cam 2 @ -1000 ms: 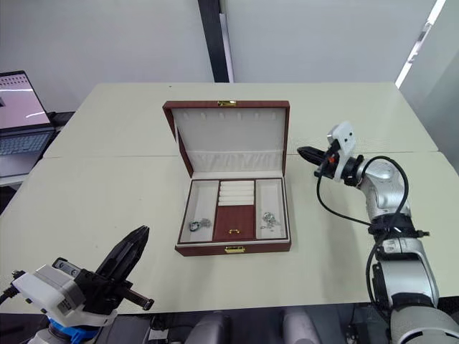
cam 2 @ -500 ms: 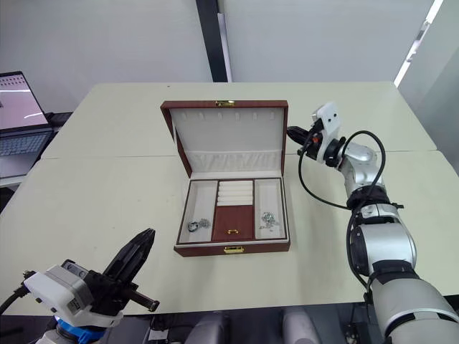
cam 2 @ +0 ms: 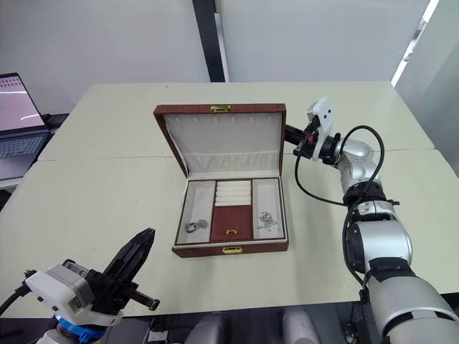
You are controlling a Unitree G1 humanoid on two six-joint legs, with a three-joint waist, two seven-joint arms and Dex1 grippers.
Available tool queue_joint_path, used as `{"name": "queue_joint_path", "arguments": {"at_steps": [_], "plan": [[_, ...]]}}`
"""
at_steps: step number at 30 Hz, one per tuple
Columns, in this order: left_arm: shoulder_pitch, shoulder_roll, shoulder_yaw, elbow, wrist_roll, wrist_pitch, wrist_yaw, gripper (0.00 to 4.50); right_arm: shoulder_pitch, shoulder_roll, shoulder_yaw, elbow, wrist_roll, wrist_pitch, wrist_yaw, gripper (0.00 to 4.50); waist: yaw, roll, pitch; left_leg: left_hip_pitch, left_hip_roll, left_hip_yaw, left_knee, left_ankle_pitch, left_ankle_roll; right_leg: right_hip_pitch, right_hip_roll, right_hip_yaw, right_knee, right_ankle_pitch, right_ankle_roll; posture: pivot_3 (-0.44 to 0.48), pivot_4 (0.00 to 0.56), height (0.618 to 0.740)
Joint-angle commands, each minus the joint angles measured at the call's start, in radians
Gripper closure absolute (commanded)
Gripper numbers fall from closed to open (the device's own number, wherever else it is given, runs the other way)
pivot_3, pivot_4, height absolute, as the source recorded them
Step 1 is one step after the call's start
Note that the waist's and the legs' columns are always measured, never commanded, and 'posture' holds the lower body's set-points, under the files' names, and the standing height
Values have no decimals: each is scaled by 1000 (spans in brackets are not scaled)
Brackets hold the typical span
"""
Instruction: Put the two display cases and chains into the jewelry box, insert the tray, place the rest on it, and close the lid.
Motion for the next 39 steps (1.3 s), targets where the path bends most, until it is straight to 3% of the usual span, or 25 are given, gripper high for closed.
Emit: {"name": "queue_joint_path", "arguments": {"at_steps": [1, 11, 17, 21, 23, 27, 33, 38, 39], "plan": [[9, 4, -10, -12, 5, -19, 7, 4500, 26, -12, 4, -113, 29, 73, 60, 4486, 0, 0, 0, 0, 0, 0, 0, 0, 0, 0, 0, 0, 0, 0, 0, 0, 150, 740], [21, 7, -8, -6, 1, -26, 1, 4500, 182, -73, 88, -434, 54, 299, 189, 4486, 3, 0, 0, 0, 0, 0, 0, 0, 0, 0, 0, 0, 0, 0, 0, 0, 150, 740], [23, 16, 4, 5, -13, -27, -7, 4500, 187, -98, 69, -414, 49, 274, 140, 4486, 2, 0, 0, 0, 0, 0, 0, 0, 0, 0, 0, 0, 0, 0, 0, 0, 150, 740], [-45, 25, 47, 30, -63, 20, 33, 4500, 213, -119, 52, -426, 60, 253, 119, 4486, 4, 0, 0, 0, 0, 0, 0, 0, 0, 0, 0, 0, 0, 0, 0, 0, 150, 740], [-69, 51, 76, 47, -94, 89, 56, 4500, 239, -130, 46, -451, 65, 252, 109, 4109, 6, 0, 0, 0, 0, -1, 0, 0, 0, 0, 0, -1, 0, 0, 0, 0, 150, 740], [-139, 149, 143, 138, -131, 166, 24, 3352, 340, -163, 16, -557, 86, 277, 80, 3250, 8, 0, 0, 0, -1, -1, 0, 0, 0, 0, 0, -1, 0, 0, 0, 0, 150, 740], [-292, 248, 233, 356, -246, 298, -22, 1511, 585, -261, -78, -761, 136, 304, 39, 1594, 24, 0, 0, -1, -1, -1, 1, 0, 0, 0, -1, -1, 0, 0, 0, 0, 150, 740], [-472, 374, 274, 622, -280, 343, -152, 38, 735, -332, -132, -831, 151, 304, 17, 86, 23, 0, 0, 0, -1, -2, 1, 0, 0, 0, 0, -2, 1, 0, 0, 0, 150, 740], [-517, 399, 275, 685, -289, 357, -186, 13, 761, -343, -142, -838, 151, 300, 13, 35, 24, 0, 0, 0, 0, -2, 1, 0, 0, 0, 0, -2, 1, 0, 0, 0, 150, 740]]}}
